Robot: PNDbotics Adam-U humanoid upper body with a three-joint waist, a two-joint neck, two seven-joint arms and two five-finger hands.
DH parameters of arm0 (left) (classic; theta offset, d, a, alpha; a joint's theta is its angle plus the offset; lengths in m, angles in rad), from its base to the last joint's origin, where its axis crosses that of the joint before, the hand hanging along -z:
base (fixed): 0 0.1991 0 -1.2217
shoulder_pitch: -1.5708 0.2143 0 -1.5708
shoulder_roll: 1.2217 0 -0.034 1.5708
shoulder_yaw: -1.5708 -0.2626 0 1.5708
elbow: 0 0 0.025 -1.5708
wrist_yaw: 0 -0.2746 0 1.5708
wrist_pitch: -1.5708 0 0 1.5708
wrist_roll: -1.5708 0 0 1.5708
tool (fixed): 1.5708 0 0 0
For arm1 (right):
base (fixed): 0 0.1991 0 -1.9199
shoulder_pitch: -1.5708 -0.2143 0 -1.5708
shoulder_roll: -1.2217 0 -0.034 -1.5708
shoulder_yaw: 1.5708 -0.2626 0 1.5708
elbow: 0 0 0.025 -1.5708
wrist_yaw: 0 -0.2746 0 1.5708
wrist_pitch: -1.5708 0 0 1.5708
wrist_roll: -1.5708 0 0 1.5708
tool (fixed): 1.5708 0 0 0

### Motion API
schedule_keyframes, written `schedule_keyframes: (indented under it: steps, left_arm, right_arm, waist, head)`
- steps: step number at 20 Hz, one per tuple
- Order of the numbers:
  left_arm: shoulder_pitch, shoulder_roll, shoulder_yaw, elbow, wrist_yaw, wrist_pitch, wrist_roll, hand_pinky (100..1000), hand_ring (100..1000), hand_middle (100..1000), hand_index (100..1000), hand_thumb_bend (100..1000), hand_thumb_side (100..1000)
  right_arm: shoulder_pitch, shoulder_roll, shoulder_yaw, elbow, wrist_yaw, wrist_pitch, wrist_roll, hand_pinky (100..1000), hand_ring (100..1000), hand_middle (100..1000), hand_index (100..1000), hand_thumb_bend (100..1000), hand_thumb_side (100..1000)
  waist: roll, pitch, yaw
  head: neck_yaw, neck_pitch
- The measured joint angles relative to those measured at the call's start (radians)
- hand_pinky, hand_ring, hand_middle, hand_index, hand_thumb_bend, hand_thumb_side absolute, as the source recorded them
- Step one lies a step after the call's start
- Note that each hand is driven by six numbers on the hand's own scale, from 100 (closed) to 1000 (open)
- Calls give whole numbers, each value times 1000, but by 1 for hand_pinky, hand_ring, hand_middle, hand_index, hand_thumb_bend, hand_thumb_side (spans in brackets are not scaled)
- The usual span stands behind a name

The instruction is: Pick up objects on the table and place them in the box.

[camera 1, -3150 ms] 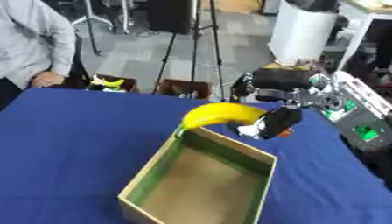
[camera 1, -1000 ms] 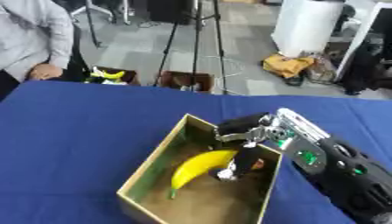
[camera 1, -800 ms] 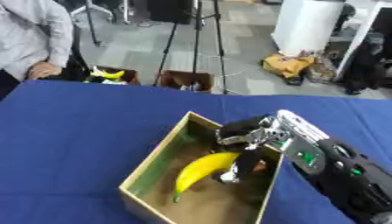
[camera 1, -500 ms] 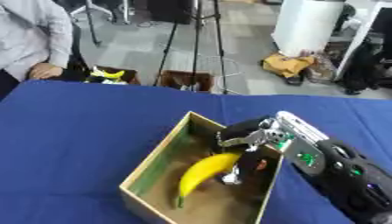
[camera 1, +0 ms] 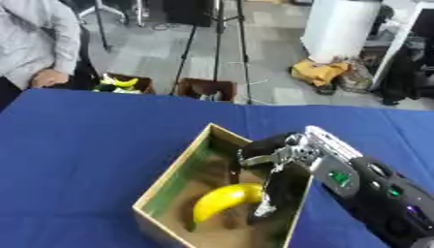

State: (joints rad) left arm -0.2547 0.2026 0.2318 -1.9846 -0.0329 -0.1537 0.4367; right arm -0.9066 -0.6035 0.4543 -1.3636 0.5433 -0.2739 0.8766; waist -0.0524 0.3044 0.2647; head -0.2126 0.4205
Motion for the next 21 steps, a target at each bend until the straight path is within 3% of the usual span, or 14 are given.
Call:
schedule_keyframes:
  steps: [6, 12, 17, 21]
  left_arm:
    - [0, 0, 0, 0, 0, 0, 1, 231, 417, 428, 616, 100, 970]
    - [0, 0, 0, 0, 0, 0, 2, 231, 416, 427, 616, 100, 967]
    - [1, 0, 1, 0, -1, 0, 6, 230, 416, 427, 616, 100, 967]
    - [5, 0, 6, 0, -4, 0, 10, 230, 416, 427, 616, 100, 967]
  right_arm:
    - [-4, -22, -91, -121, -107, 25, 16, 815, 798, 666, 709, 674, 654]
    - [1, -53, -210, -246, -207, 70, -5, 807, 773, 646, 695, 631, 846]
    - [31, -82, -295, -354, -234, 122, -146, 776, 712, 606, 667, 574, 1000]
    - [73, -110, -358, -425, -259, 220, -343, 762, 689, 611, 650, 537, 1000]
  waist:
    - [0, -4, -6]
    - [1, -6, -14]
    - [8, -7, -22]
    - [10, -8, -30]
  head:
    - [7, 0]
    - [18, 0]
    - [28, 0]
    - [38, 1]
